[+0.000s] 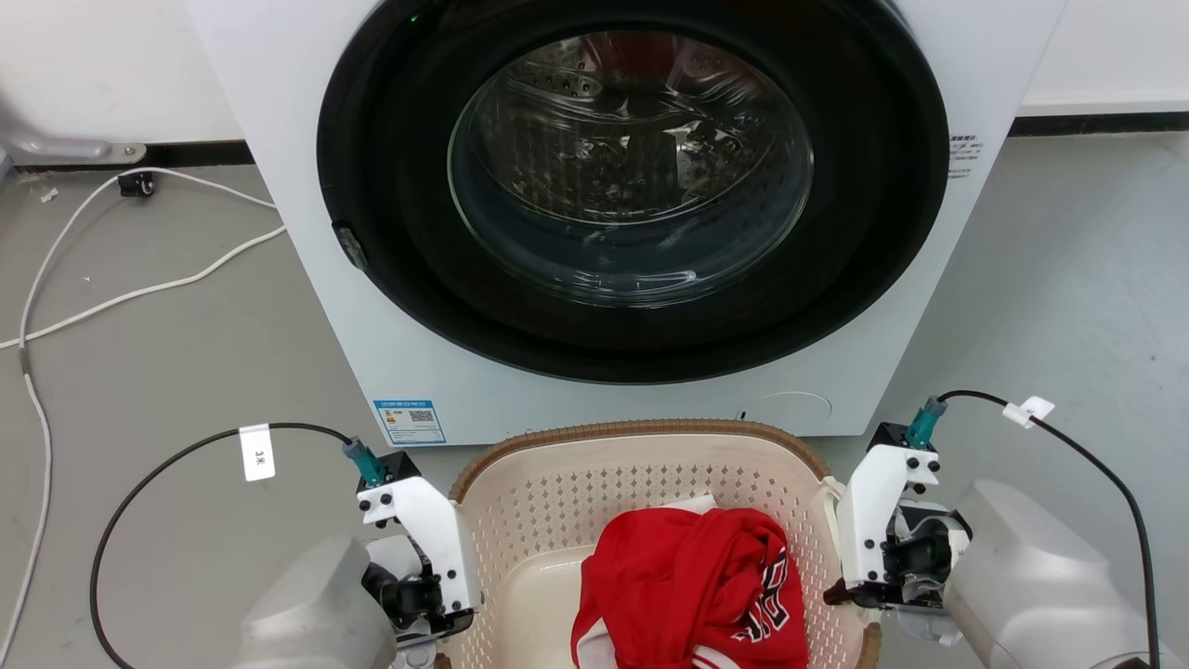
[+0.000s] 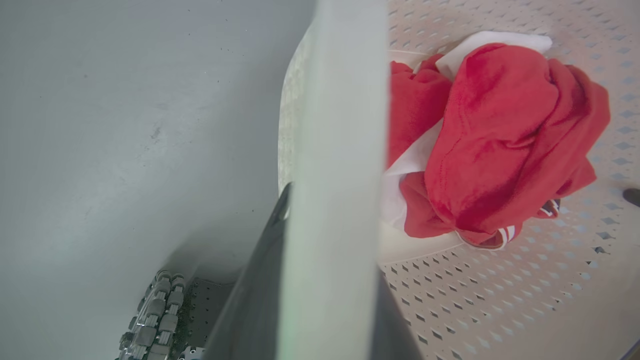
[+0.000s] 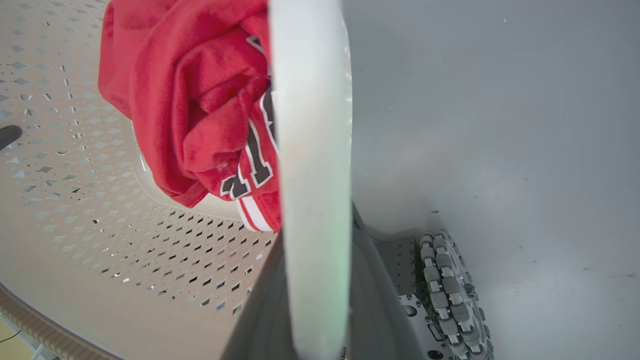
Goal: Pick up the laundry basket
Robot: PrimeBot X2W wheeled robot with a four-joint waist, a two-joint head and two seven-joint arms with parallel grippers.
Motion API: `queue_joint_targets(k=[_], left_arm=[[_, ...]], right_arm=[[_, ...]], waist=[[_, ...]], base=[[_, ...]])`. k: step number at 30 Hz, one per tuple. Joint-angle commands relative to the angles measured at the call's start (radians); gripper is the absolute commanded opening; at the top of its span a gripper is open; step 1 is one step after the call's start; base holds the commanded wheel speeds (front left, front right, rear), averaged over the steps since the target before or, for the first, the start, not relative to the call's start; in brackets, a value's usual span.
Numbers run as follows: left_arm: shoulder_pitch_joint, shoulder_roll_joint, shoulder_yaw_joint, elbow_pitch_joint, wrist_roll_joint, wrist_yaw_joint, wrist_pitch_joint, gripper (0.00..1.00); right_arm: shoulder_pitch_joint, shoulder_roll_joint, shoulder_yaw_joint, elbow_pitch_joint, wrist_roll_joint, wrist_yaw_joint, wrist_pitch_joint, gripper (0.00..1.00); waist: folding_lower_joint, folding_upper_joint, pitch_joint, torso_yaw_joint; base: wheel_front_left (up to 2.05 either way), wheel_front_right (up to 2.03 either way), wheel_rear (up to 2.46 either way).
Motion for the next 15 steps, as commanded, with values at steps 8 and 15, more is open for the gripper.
queue_joint_targets(k=[8, 15], left_arm=[[0.006, -0.003, -0.002, -0.003, -0.018, -0.012, -0.005, 0.00], [0.009, -0.003, -0.003, -0.002, -0.022, -0.012, -0.006, 0.00]], right_arm=[[0.008, 0.012, -0.026, -0.004, -0.016, 0.012, 0.004, 0.00], [0.010, 0.014, -0.042, -0.004, -0.030, 0.012, 0.005, 0.00]], waist=[[0.0000, 0.0000, 0.003, 0.000], [0.0000, 0.0000, 0.003, 0.001]], base=[[0.00, 0.00, 0.00], [0.00, 0.00, 0.00]])
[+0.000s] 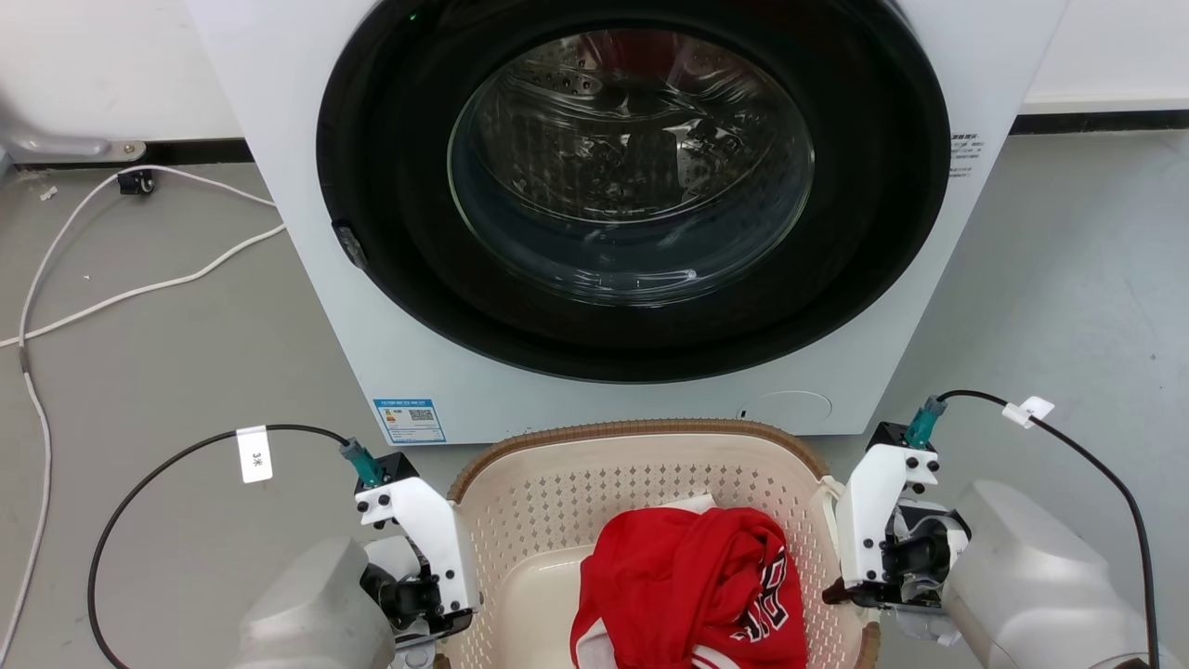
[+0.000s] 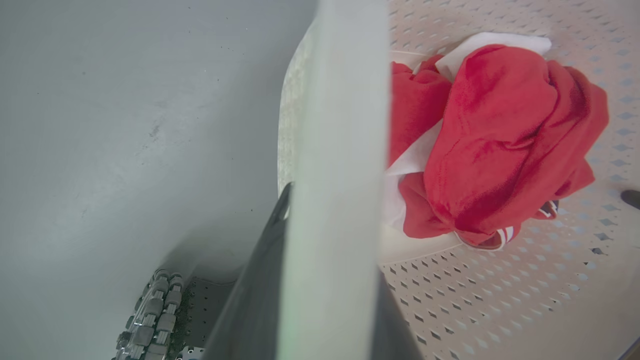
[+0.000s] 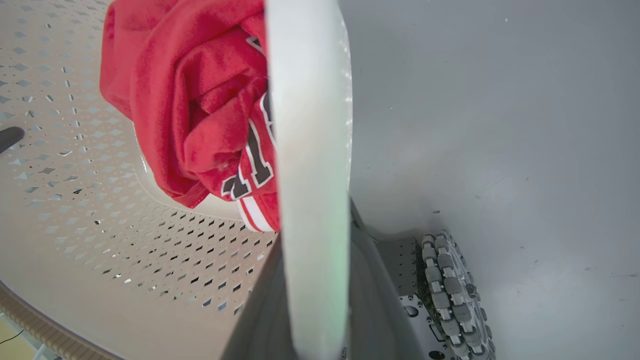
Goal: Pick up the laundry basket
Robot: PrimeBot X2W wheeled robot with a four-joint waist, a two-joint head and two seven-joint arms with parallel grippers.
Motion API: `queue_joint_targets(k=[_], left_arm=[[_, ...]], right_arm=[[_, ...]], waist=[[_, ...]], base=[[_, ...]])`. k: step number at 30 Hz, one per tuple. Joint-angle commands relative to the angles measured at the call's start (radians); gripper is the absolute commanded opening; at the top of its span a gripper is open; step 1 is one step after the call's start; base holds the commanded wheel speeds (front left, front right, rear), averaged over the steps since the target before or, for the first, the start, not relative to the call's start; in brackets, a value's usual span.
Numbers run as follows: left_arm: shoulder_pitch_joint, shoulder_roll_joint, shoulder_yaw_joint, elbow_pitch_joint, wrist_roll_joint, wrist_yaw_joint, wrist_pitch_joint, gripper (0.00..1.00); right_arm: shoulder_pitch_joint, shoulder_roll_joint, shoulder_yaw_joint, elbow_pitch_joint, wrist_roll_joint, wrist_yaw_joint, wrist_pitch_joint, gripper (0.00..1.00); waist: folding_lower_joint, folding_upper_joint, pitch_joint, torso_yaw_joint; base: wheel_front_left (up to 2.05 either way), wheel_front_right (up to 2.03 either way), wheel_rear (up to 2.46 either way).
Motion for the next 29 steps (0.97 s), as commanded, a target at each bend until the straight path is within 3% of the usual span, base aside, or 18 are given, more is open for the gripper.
queue_joint_targets(k=[1, 29], left_arm=[[0.010, -0.004, 0.002, -0.004, -0.009, -0.012, -0.003, 0.00], [0.015, -0.010, -0.004, 0.001, -0.025, -0.012, -0.008, 0.00]], right_arm=[[0.009, 0.009, -0.008, -0.004, 0.003, 0.012, 0.004, 0.00], [0.019, 0.018, -0.068, -0.004, -0.054, 0.012, 0.005, 0.00]], waist=[[0.0000, 0.0000, -0.001, 0.000], [0.0000, 0.0000, -0.001, -0.004]], base=[[0.00, 0.00, 0.00], [0.00, 0.00, 0.00]])
